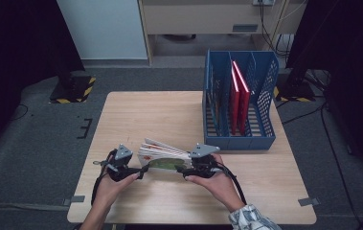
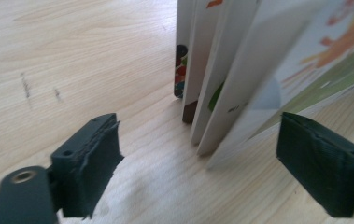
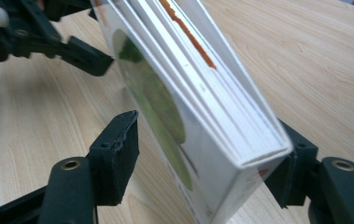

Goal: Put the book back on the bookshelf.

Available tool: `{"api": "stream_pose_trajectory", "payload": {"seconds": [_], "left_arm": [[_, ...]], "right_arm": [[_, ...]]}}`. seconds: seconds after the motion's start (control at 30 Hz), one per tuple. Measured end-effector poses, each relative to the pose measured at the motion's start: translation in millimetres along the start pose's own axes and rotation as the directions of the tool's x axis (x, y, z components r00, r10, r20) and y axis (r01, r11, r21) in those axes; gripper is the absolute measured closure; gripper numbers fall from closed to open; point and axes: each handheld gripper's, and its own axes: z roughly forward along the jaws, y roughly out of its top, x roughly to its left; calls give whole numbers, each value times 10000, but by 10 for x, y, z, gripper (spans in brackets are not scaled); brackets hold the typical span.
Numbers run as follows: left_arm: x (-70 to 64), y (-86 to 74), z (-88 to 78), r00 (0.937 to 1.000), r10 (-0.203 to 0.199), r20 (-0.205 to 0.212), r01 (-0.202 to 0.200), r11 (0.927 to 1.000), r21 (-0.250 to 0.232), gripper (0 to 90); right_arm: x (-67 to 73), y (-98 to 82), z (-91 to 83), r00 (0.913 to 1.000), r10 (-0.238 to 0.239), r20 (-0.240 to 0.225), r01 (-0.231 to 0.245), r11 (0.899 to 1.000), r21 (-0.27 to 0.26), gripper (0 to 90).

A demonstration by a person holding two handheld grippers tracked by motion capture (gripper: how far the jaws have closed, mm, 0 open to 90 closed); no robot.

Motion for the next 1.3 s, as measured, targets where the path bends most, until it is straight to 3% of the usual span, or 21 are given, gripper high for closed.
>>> {"api": "stream_pose_trajectory", "payload": {"seconds": [0.17, 0.43, 0.67, 0.87, 1.07, 1.3], "left_arm": [[3, -53, -3, 9998, -54, -200, 66, 9979, 645, 56], [38, -45, -1, 9999, -42, -162, 49, 9990, 454, 59], [136, -55, -4, 9994, -332, -66, 334, 9991, 263, 56], [209, -73, 14, 9983, -572, -120, 576, 9976, 393, 56], [223, -74, 19, 9982, -556, -205, 565, 9973, 477, 56], [327, -97, 3, 9959, -735, -534, 769, 9948, 661, 56]], "right_arm": [[-33, 38, 61, 9994, -294, -169, 299, 9991, 311, 366], [-51, 147, 169, 9968, -665, -446, 688, 9962, 538, 497], [-50, 150, 239, 9959, -634, -648, 671, 9961, 577, 570], [-49, 151, 257, 9950, -600, -795, 651, 9959, 628, 687], [-40, 156, 269, 9956, -701, -623, 737, 9956, 582, 743], [-6, 171, 276, 9975, -592, -397, 611, 9970, 483, 753]]}}
